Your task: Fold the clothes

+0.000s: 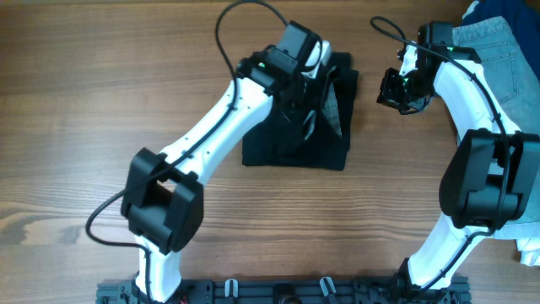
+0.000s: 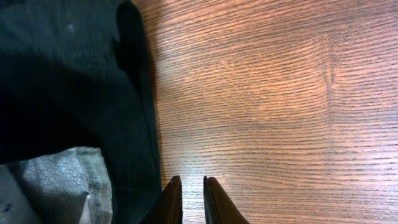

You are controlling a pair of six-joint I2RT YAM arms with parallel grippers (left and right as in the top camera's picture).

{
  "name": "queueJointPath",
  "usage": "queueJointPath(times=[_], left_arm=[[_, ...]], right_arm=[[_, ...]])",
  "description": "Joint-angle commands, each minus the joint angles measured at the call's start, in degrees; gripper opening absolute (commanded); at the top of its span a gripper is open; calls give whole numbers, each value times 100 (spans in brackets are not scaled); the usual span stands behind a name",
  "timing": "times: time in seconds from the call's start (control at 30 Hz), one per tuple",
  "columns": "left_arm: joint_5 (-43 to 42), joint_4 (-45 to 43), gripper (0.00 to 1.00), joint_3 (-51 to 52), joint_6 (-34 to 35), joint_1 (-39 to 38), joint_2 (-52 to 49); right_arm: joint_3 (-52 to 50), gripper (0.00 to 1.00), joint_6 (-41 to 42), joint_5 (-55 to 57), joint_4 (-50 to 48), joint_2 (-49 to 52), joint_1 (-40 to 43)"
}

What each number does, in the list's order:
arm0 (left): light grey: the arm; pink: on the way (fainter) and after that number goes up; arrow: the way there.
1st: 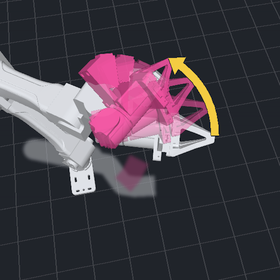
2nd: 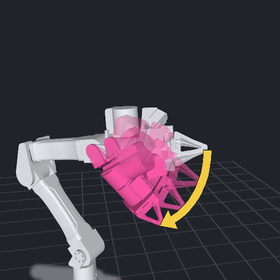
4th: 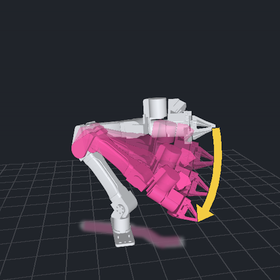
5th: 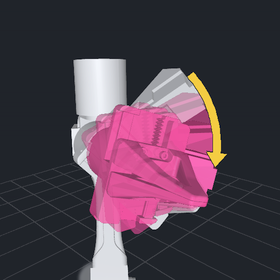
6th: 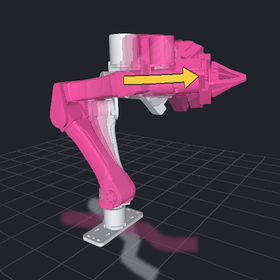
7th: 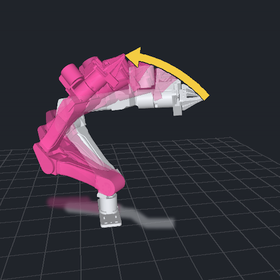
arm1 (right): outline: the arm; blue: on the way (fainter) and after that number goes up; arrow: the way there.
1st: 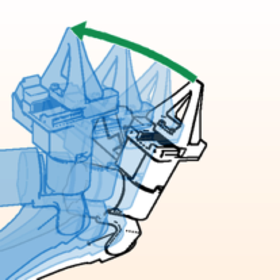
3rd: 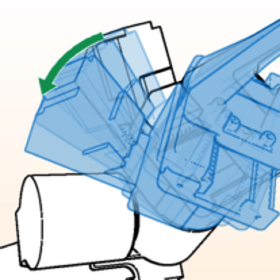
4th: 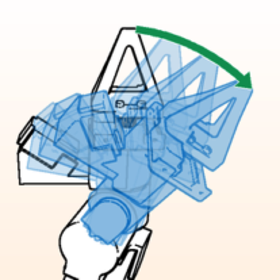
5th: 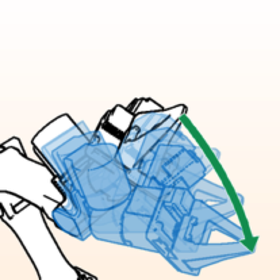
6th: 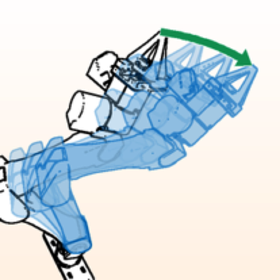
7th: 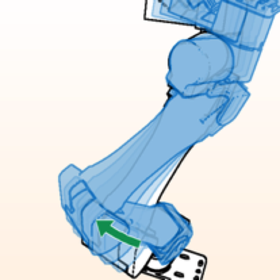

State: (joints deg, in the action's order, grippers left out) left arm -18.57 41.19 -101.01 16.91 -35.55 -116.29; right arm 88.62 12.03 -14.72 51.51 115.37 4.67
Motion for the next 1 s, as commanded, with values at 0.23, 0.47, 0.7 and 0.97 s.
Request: queueJointPath(times=[0.23,0.47,0.7,0.97], left_arm=[[-179,-35,4,-131,26,-339,-258],[-203,-280,70,-142,-57,-313,-271],[-245,-232,70,-144,-57,118,205],[-243,822,47,-131,9,1471,348]], right_arm=[[111,13,4,59,-4,-140,28],[127,37,-4,57,-33,-168,28],[396,53,-52,-17,151,-415,28],[446,49,-798,-2085,-81,-459,-186]])
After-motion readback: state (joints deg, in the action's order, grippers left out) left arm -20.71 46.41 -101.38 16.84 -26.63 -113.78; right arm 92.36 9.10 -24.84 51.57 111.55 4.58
